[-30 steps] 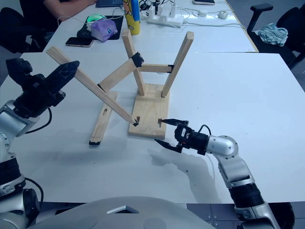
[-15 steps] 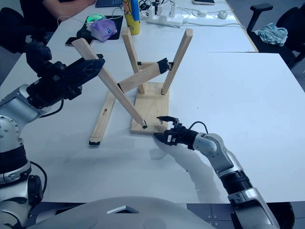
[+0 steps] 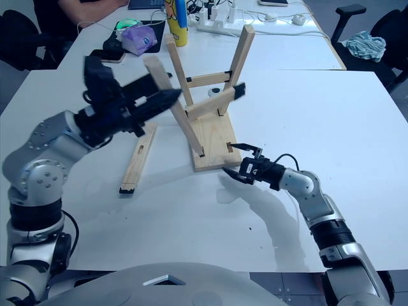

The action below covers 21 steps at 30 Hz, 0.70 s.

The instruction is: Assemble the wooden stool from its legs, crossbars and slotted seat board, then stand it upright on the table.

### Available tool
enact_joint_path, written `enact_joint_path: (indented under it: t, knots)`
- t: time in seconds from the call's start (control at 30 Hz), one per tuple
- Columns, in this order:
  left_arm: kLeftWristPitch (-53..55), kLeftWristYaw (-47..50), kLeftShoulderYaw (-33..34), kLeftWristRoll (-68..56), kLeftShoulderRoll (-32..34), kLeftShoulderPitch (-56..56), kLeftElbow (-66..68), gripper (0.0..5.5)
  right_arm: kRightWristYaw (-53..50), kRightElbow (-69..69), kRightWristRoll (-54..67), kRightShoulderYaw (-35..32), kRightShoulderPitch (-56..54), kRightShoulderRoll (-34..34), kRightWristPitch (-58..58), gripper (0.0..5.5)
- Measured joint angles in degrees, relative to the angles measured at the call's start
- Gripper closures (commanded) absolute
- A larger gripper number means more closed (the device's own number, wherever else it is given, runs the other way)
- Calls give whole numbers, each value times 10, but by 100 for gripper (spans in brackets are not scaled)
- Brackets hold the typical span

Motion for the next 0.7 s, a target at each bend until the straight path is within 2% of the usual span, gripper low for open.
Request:
enact_joint_path:
  t: [0.23, 0.5, 0.63, 0.7]
  knots:
    - [-73, -68, -53, 106, 5, -2, 39, 347, 8, -53, 64, -12, 23, 30, 90, 174]
    - [-109, -104, -56, 136, -8, -23, 80, 347, -34, -52, 69, -14, 43, 87, 200, 174]
    - [-119, -118, -55, 145, -10, -36, 97, 347, -50, -69, 110, -30, 52, 123, 264, 174]
    - [-130, -124, -55, 147, -11, -40, 104, 347, -56, -80, 138, -41, 54, 141, 300, 198]
